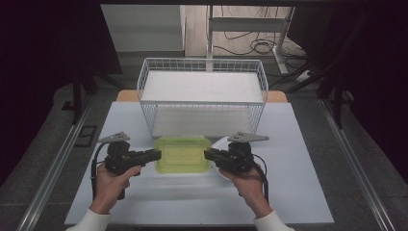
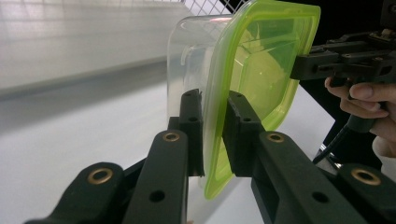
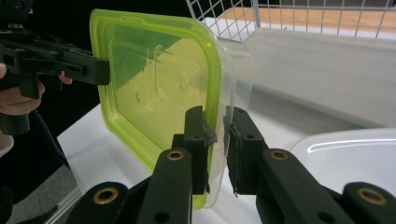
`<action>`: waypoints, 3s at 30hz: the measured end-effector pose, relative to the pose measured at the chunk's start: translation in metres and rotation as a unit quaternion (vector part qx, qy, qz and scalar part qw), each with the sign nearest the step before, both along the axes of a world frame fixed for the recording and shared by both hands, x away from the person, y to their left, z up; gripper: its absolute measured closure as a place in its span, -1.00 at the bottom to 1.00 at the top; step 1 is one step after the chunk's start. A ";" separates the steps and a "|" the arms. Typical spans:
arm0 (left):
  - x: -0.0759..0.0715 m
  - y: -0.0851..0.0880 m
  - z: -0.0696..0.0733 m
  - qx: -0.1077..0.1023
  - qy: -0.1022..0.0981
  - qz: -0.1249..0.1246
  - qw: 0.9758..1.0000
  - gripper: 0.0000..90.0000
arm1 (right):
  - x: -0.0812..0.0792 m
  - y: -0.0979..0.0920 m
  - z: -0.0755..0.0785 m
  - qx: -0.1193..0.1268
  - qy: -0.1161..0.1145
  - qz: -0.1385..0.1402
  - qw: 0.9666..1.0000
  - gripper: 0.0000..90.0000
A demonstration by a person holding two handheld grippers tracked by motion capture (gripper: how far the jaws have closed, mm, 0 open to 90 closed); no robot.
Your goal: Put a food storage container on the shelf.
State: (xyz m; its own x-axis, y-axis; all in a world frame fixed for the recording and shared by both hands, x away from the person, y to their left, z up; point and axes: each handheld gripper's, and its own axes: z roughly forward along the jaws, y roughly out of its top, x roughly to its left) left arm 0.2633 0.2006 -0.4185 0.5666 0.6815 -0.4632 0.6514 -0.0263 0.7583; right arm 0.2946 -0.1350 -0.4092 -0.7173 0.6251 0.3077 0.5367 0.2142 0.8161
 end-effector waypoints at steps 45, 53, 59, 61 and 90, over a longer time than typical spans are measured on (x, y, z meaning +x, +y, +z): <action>0.089 -0.022 0.118 0.006 -0.066 -0.010 0.998 0.76 | 0.071 -0.025 0.116 0.029 -0.061 -0.016 0.998 0.76; 0.108 -0.024 0.123 0.005 -0.058 -0.014 0.998 0.76 | 0.090 -0.028 0.122 0.035 -0.042 -0.018 0.998 0.76; 0.119 -0.024 0.126 0.000 -0.049 -0.018 0.999 0.76 | 0.100 -0.030 0.124 0.042 -0.032 -0.020 0.998 0.76; 0.124 -0.025 0.125 -0.003 -0.044 -0.018 0.999 0.76 | 0.105 -0.031 0.125 0.045 -0.028 -0.019 0.998 0.76; 0.198 -0.032 0.107 -0.003 0.023 -0.030 0.999 0.77 | 0.172 -0.040 0.115 0.044 0.057 -0.042 0.997 0.76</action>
